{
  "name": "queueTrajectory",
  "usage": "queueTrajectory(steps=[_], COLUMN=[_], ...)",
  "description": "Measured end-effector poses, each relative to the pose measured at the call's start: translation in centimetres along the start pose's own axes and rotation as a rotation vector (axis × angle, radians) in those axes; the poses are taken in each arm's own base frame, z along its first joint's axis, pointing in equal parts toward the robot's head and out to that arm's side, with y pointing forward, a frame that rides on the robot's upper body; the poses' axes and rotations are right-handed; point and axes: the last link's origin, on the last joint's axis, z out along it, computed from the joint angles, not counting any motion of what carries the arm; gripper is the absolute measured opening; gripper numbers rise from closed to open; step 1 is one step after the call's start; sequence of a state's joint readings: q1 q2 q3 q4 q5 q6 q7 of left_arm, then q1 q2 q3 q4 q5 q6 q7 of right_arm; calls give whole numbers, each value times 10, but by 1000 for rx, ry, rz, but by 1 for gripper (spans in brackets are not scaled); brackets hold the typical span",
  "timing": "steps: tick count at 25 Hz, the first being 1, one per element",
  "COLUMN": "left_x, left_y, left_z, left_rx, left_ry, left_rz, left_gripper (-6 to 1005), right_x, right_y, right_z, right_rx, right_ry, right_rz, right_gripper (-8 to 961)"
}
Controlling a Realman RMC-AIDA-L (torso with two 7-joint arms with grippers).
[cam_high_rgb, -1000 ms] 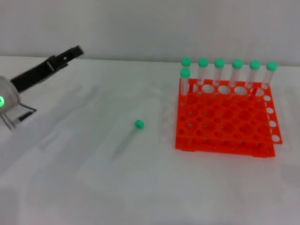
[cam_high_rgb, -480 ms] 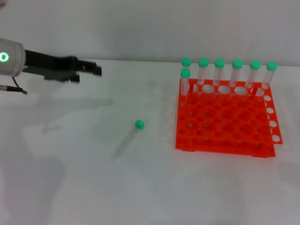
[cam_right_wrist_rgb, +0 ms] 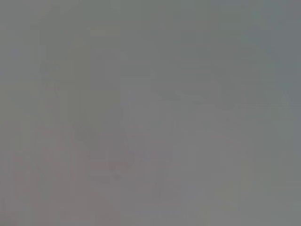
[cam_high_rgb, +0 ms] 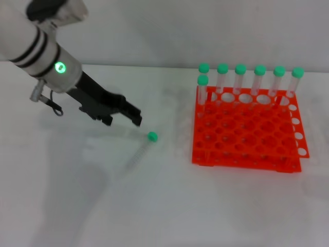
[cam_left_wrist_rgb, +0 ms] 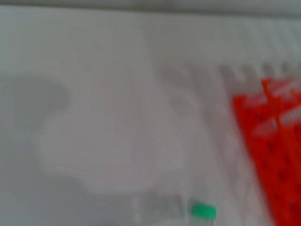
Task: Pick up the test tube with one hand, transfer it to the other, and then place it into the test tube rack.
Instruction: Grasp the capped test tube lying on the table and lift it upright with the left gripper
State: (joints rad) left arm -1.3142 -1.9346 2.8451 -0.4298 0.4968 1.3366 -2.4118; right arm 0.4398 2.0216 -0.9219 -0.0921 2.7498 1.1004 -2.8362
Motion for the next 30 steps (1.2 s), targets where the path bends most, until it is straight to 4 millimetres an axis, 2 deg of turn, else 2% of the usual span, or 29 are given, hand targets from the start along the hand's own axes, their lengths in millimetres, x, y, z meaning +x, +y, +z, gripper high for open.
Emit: queueTrajectory(steps=[7,18,26,30], left_x=[-9,-17,-22,-23], left_y=[17,41,43,42], left_z=[23,60,66,68], left_rx=[127,231,237,238], left_ry=[-126,-193,-207,-203], left_rz=[103,162,155,150], left_gripper=[889,889,888,848], right_x=[-1,-3,-3,-3], right_y=[0,1,3,3], right_z=[1,3,5,5], right_rx=[0,-3,-5,-6], right_ry=[-3,-8,-9,-10], right_rz=[0,1,2,2], right_gripper=[871,871,870,870])
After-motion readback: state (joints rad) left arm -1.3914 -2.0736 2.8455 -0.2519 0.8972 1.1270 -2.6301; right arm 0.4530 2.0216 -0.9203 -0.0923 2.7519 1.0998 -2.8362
